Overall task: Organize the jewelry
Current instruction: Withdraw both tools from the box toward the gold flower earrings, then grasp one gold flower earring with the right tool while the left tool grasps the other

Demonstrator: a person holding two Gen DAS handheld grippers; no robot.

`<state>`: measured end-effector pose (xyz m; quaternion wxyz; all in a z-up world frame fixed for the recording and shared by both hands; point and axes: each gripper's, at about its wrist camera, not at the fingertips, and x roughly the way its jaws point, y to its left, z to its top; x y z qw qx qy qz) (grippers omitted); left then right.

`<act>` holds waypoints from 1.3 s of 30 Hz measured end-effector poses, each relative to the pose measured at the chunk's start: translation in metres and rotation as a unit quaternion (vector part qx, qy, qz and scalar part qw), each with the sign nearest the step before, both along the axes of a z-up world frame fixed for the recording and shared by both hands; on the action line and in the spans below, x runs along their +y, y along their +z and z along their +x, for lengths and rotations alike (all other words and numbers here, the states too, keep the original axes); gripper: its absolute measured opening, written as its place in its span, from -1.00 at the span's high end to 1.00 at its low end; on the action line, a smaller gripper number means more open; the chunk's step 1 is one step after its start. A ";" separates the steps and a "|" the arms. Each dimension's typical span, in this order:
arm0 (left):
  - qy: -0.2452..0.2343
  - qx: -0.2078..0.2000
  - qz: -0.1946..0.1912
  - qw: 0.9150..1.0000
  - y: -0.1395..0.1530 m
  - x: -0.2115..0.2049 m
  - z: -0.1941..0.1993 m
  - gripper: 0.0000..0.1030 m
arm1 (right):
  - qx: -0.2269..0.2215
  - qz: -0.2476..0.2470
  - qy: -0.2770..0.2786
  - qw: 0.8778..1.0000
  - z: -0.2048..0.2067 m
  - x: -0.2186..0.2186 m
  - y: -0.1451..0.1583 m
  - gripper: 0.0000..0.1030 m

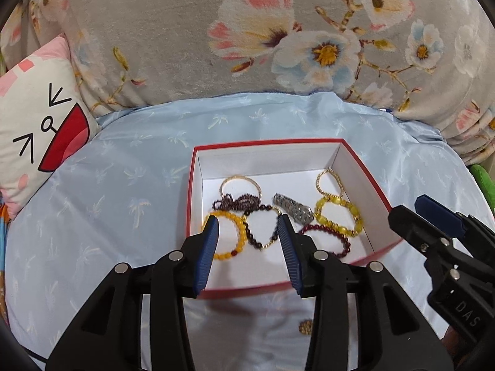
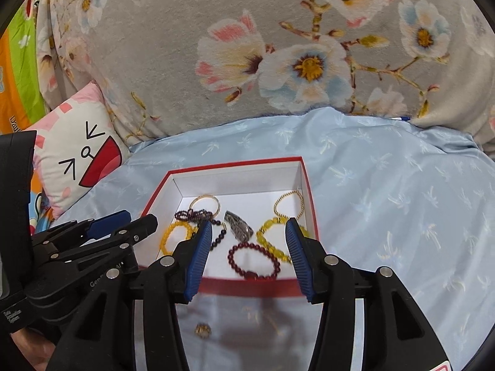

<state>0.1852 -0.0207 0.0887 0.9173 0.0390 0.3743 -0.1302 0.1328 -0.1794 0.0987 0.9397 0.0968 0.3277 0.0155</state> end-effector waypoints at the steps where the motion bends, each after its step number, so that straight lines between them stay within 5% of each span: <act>1: 0.000 0.000 0.000 1.000 0.000 0.001 -0.004 0.25 | 0.001 0.000 -0.001 1.000 -0.005 -0.001 -0.001 0.06; 21: 0.005 0.030 0.007 1.000 -0.033 0.000 -0.067 0.08 | 0.054 0.001 -0.017 0.998 -0.092 -0.024 -0.045 0.05; 25: 0.004 0.032 0.011 0.999 -0.039 -0.003 -0.075 -0.09 | 0.068 0.004 -0.022 0.997 -0.099 -0.027 -0.057 0.05; 39: 0.010 0.066 0.017 0.998 -0.068 0.003 -0.090 -0.09 | 0.102 0.009 -0.018 0.995 -0.105 -0.026 -0.088 0.11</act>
